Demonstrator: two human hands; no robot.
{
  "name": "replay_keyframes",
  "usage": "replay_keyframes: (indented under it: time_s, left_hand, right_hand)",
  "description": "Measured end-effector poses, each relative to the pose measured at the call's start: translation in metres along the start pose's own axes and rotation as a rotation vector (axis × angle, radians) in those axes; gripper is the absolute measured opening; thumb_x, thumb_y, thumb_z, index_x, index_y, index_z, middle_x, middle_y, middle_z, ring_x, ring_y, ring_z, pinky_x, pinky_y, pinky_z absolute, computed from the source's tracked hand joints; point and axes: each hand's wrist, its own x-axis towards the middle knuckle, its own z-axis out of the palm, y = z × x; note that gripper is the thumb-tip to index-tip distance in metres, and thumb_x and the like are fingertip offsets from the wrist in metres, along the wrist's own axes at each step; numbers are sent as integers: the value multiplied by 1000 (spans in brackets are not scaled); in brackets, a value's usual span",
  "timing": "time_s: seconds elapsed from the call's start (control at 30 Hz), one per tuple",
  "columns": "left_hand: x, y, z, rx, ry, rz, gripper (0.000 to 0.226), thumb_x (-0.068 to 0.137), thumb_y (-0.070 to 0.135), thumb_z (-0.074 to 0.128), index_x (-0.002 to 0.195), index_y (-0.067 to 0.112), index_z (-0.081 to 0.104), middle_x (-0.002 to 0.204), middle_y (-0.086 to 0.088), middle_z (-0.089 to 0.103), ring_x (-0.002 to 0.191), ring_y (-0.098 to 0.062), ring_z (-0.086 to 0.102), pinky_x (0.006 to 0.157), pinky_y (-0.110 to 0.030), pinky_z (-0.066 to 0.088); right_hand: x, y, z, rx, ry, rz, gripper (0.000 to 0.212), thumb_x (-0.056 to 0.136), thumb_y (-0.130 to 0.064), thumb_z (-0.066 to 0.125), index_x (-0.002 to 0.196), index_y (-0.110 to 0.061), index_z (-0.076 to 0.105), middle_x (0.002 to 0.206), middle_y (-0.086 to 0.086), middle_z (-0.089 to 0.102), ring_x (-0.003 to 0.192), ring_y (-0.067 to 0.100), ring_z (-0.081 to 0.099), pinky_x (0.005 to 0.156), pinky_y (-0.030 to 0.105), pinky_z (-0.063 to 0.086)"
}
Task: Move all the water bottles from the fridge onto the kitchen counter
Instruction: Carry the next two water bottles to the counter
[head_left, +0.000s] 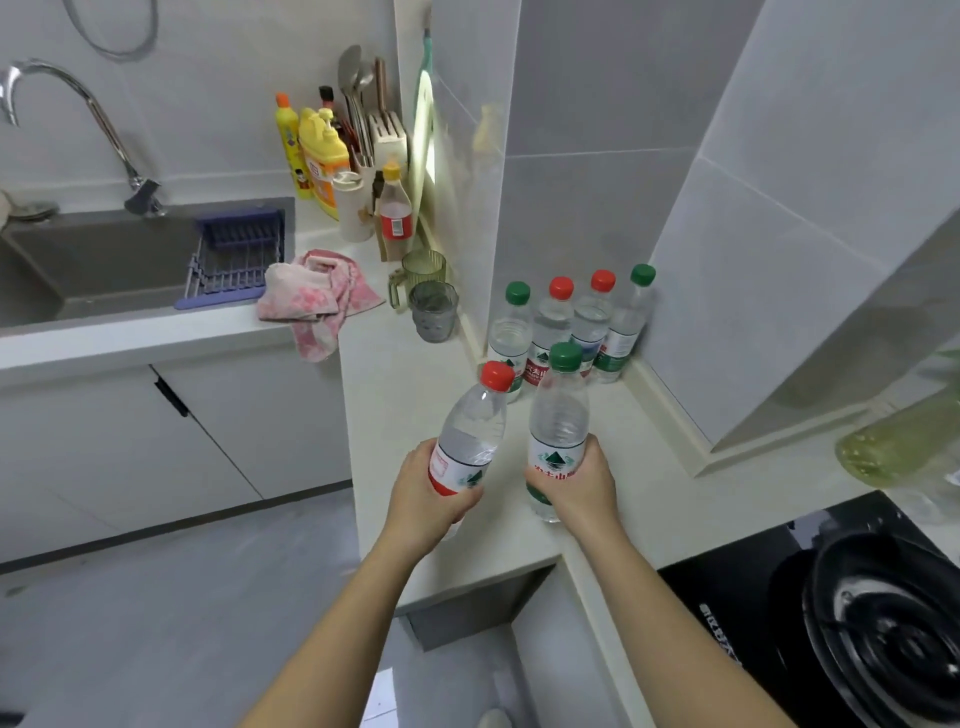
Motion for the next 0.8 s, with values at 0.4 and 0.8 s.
replay_keyframes:
  time_s: [0.4,0.8]
  left_hand:
    - [50,-20,39,-108,100,-19,53,69,7,79,107,29,49,99,6,64,85,-7,61,66,-15,47]
    - [62,-52,29,26,-23,99,49,71,18,83,105,35,52,102,12,63,87,-1,60,75,-16,48]
  right_hand:
    - [37,35,25,74,43,17,53,64,-10,85,106,-22,54,95,-7,66,85,14,65,61,16,46]
    - [41,61,42,81,127,-8,63,61,-18,90,111,-20,53,108,2,63,95,16,66,78,29,54]
